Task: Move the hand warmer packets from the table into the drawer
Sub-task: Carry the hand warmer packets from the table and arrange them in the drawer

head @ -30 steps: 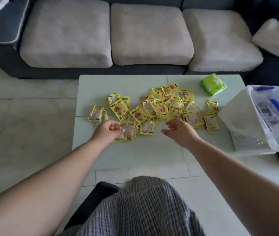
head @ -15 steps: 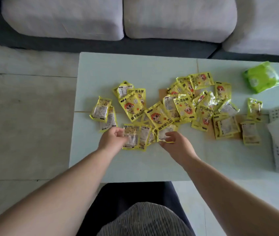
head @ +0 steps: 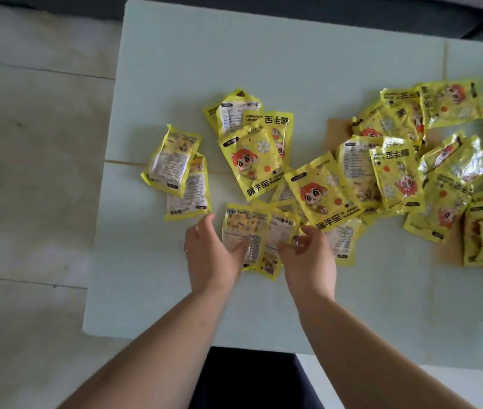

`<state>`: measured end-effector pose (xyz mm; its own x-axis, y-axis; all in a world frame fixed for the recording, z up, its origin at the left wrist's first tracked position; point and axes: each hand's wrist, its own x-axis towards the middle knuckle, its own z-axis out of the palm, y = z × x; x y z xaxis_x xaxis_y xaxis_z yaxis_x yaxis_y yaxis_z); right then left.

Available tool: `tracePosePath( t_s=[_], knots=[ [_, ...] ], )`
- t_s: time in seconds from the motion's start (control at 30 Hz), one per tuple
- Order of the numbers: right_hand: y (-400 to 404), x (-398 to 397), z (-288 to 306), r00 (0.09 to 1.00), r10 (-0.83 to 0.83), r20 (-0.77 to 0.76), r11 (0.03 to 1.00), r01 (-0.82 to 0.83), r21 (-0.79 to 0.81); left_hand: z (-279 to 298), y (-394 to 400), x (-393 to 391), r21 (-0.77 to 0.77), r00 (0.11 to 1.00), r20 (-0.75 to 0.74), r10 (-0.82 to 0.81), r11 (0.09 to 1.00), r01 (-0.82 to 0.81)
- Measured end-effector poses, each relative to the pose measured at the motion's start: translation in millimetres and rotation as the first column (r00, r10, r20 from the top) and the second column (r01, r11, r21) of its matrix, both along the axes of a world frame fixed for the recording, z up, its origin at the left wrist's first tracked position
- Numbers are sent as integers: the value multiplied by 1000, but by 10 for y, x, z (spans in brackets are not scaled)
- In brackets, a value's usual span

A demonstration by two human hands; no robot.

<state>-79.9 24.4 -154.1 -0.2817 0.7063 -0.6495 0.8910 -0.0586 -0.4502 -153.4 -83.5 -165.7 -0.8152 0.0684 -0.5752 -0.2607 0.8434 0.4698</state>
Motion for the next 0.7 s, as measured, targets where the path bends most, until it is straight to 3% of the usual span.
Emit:
tracePosePath(
  t_s=[0.2,0.37,0.7],
  knots=[
    [-98,-65,-176,997,67,41,995,-70,77,-143,85,155,-47,1000,-25,-12,999,11],
    [-86,-119,-233,992,85,92,995,-89,50,-217,74,108,-22,1000,-24,14,1000,-15],
    [105,-58,58,991,50,-123,997,-56,-47,44,-124,-171,128,997,-20,80,989,-77]
  ],
)
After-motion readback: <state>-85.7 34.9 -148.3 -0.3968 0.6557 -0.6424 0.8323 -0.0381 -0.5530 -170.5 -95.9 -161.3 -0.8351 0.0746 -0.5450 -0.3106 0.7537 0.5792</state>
